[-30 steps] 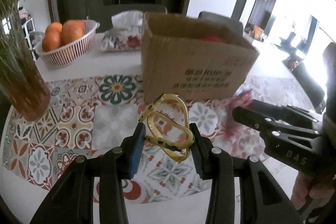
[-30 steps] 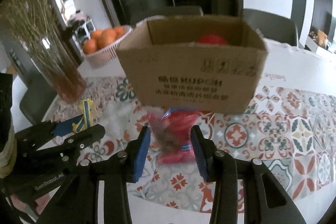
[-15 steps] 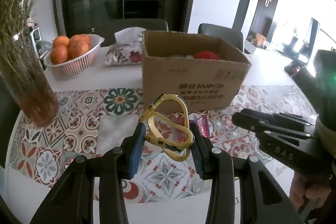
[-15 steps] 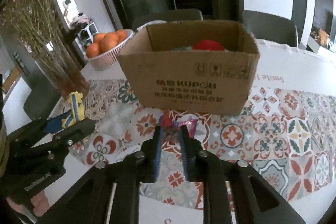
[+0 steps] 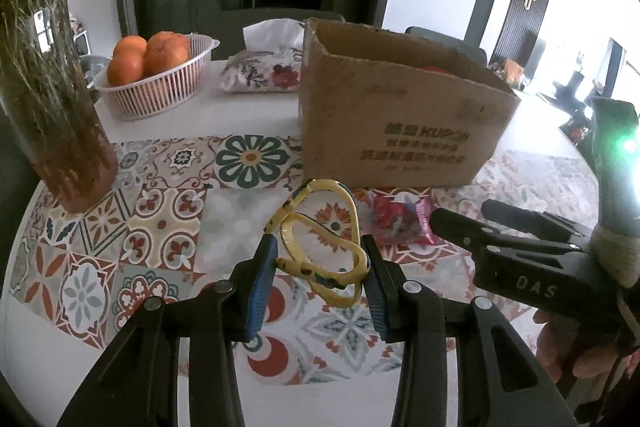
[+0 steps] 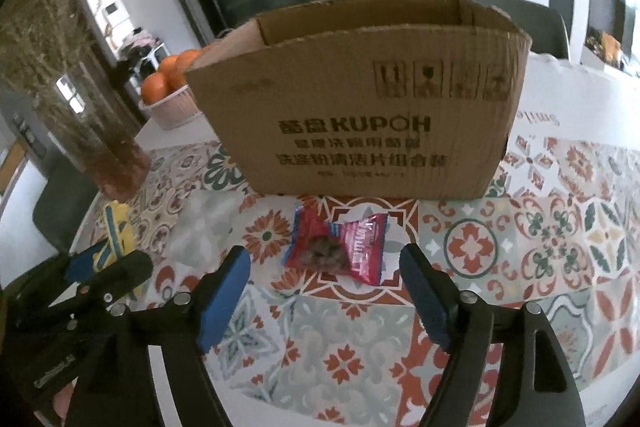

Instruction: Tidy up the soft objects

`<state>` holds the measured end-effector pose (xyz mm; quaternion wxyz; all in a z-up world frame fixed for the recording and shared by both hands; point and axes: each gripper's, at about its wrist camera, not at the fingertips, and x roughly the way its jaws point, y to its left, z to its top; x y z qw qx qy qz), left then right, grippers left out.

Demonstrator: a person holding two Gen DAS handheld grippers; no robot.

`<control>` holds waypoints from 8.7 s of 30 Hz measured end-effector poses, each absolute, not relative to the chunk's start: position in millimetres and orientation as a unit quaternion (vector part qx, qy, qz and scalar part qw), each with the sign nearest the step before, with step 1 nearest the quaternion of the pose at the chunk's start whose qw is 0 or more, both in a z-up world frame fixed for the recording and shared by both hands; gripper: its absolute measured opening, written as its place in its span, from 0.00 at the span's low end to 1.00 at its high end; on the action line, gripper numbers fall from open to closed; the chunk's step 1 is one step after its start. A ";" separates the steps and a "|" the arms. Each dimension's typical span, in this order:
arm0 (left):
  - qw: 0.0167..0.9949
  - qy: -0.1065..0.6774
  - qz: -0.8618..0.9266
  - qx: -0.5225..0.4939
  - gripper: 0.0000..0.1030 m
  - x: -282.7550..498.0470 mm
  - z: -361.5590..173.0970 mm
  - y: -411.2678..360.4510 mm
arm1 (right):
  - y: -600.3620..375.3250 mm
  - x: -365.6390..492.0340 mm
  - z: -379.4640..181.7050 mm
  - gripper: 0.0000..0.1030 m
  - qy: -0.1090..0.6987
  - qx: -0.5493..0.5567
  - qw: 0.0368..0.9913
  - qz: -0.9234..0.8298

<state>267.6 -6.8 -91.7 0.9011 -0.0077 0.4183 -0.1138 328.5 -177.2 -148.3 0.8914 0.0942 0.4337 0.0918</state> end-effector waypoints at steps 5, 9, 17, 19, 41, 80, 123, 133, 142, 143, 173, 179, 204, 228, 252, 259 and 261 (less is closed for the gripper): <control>0.902 0.418 -0.108 0.001 0.40 275.7 -103.0 -3.7 | -175.8 339.5 -166.5 0.80 0.437 0.112 0.889 0.079; 0.900 0.424 -0.105 -0.002 0.40 284.5 -113.7 -0.1 | -171.9 349.4 -179.4 0.80 0.444 0.115 0.885 0.077; 0.893 0.439 -0.101 -0.009 0.40 300.5 -133.9 5.2 | -163.3 368.8 -202.0 0.80 0.464 0.101 0.878 0.066; 0.892 0.441 -0.098 -0.011 0.40 303.6 -138.6 6.8 | -160.8 371.7 -206.1 0.80 0.468 0.096 0.876 0.068; 0.884 0.455 -0.099 -0.033 0.40 314.6 -153.9 10.4 | -149.3 370.9 -206.6 0.50 0.440 0.075 0.892 0.064; 0.918 0.372 -0.138 -0.011 0.40 280.6 -63.9 -28.6 | -205.2 303.7 -85.2 0.39 0.311 0.097 0.944 0.047; 0.915 0.348 -0.203 0.038 0.40 407.2 -8.0 -85.1 | -236.9 412.4 -22.4 0.39 0.283 0.075 0.955 0.050; 0.896 0.391 -0.208 0.047 0.40 437.4 -30.6 -90.2 | -236.9 456.6 -41.7 0.39 0.323 0.072 0.942 0.063; 0.877 0.425 -0.213 0.072 0.64 449.4 -48.8 -98.0 | -235.7 485.5 -56.6 0.57 0.360 0.070 0.927 0.071; 0.878 0.424 -0.207 0.075 0.65 449.7 -49.2 -97.7 | -237.1 485.0 -56.8 0.63 0.359 0.072 0.928 0.068; 0.932 0.335 -0.133 0.036 0.66 319.2 30.8 -53.9 | -215.8 337.7 3.7 0.63 0.323 0.048 0.945 0.029; 0.941 0.314 -0.121 0.041 0.68 276.4 44.7 -47.4 | -211.0 295.0 12.9 0.63 0.314 0.046 0.948 0.030; 0.959 0.260 -0.101 0.041 0.86 112.3 52.5 -29.1 | -197.3 123.4 12.7 0.80 0.286 0.021 0.958 -0.003; 0.965 0.236 -0.105 0.038 1.00 25.6 37.6 -21.6 | -193.0 44.4 3.1 0.83 0.270 0.020 0.963 -0.016; 0.972 0.214 -0.090 0.040 1.00 7.5 40.5 -15.1 | -189.8 32.4 3.2 0.83 0.264 0.012 0.964 -0.005; 0.972 0.212 -0.091 0.040 1.00 4.4 42.4 -14.7 | -189.2 31.2 5.2 0.83 0.261 0.011 0.965 -0.005; 0.972 0.212 -0.091 0.040 1.00 3.8 42.9 -15.1 | -189.4 31.3 5.5 0.83 0.261 0.012 0.965 -0.004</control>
